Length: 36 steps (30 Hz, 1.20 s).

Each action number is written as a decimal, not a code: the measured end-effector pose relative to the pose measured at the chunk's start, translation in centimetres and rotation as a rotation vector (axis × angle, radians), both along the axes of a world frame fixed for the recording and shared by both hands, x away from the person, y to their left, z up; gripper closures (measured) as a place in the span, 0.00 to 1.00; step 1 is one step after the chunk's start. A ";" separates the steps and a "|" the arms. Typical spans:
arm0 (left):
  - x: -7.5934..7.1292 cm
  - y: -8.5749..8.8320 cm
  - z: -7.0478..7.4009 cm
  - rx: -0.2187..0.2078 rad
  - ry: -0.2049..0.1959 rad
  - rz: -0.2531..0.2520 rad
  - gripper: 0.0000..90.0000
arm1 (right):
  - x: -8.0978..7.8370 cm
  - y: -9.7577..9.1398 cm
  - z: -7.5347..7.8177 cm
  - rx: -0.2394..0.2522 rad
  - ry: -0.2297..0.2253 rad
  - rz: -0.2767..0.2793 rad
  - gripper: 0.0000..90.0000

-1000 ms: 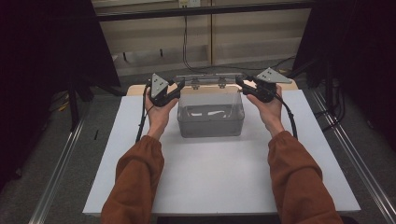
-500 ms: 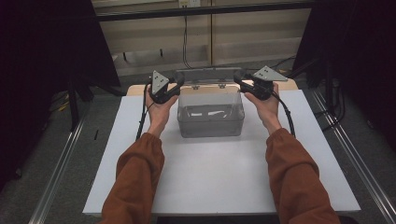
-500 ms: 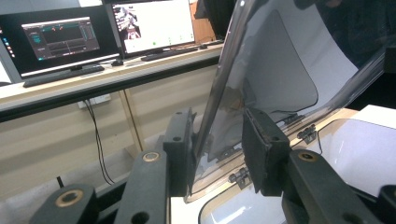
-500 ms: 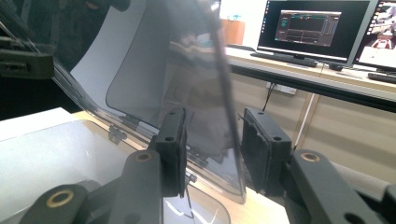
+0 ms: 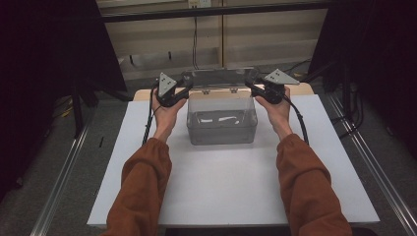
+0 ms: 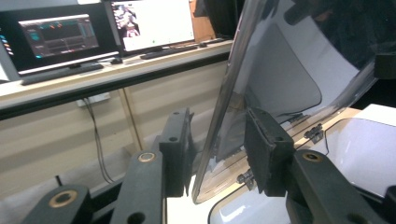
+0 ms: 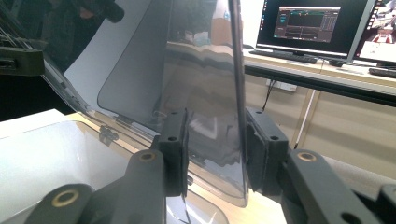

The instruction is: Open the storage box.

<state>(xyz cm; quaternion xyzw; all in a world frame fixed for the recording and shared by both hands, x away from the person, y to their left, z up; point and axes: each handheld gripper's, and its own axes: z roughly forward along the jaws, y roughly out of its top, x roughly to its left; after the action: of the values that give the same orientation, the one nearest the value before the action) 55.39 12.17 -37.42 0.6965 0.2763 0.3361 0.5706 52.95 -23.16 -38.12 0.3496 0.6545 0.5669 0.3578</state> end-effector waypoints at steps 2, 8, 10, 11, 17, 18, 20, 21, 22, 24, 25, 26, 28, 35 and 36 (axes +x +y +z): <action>0.2 0.0 -0.1 -0.005 -0.004 0.004 0.68 | 0.0 0.0 0.0 -0.001 0.000 -0.001 0.70; 0.8 -0.1 -0.5 -0.007 0.009 0.009 0.67 | 0.5 0.0 0.2 0.002 0.000 -0.004 0.70; 1.1 -0.1 -0.7 0.006 0.017 0.001 0.67 | 0.6 0.0 0.3 0.002 0.003 -0.006 0.71; 1.2 -0.3 -1.2 0.000 0.024 0.002 0.67 | 0.7 0.0 0.3 0.004 0.005 -0.004 0.71; 1.6 -0.7 -1.7 0.021 0.035 0.001 0.70 | 1.0 -0.1 0.5 -0.006 0.016 -0.001 0.71; 1.6 -0.7 -1.7 0.020 0.039 0.001 0.70 | 1.1 -0.1 0.5 -0.002 0.019 -0.002 0.71; 1.9 -0.7 -1.7 -0.015 0.049 -0.002 0.70 | 1.2 -0.1 0.5 0.000 0.017 -0.003 0.71; 2.1 -0.7 -1.7 -0.016 0.054 -0.005 0.70 | 1.3 -0.1 0.6 0.002 0.024 -0.003 0.71; 2.2 -0.8 -1.7 -0.011 0.057 -0.010 0.70 | 1.4 -0.2 0.6 0.006 0.029 -0.002 0.72; 2.4 -1.0 -1.6 0.003 0.062 -0.003 0.70 | 1.7 -0.2 0.6 0.016 0.030 -0.005 0.72; 2.4 -1.0 -1.6 0.005 0.061 -0.002 0.70 | 1.9 -0.3 0.5 0.014 0.032 -0.004 0.72; 2.5 -1.1 -1.7 0.003 0.064 0.002 0.70 | 1.9 -0.3 0.5 0.012 0.037 -0.005 0.72; 2.6 -1.1 -1.8 -0.016 0.079 0.000 0.71 | 2.1 -0.3 0.2 0.003 0.048 -0.007 0.73; 2.8 -1.0 -1.8 -0.053 0.111 0.000 0.70 | 2.5 -0.3 -0.8 0.005 0.071 -0.009 0.73; 2.8 -1.1 -1.6 -0.036 0.122 0.007 0.70 | 2.6 -0.3 -0.9 0.005 0.071 -0.008 0.73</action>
<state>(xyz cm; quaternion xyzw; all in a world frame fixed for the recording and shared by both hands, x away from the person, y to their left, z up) 58.14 11.10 -39.06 0.7044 0.3191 0.2899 0.5639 55.56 -23.48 -39.04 0.3730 0.6642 0.5542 0.3356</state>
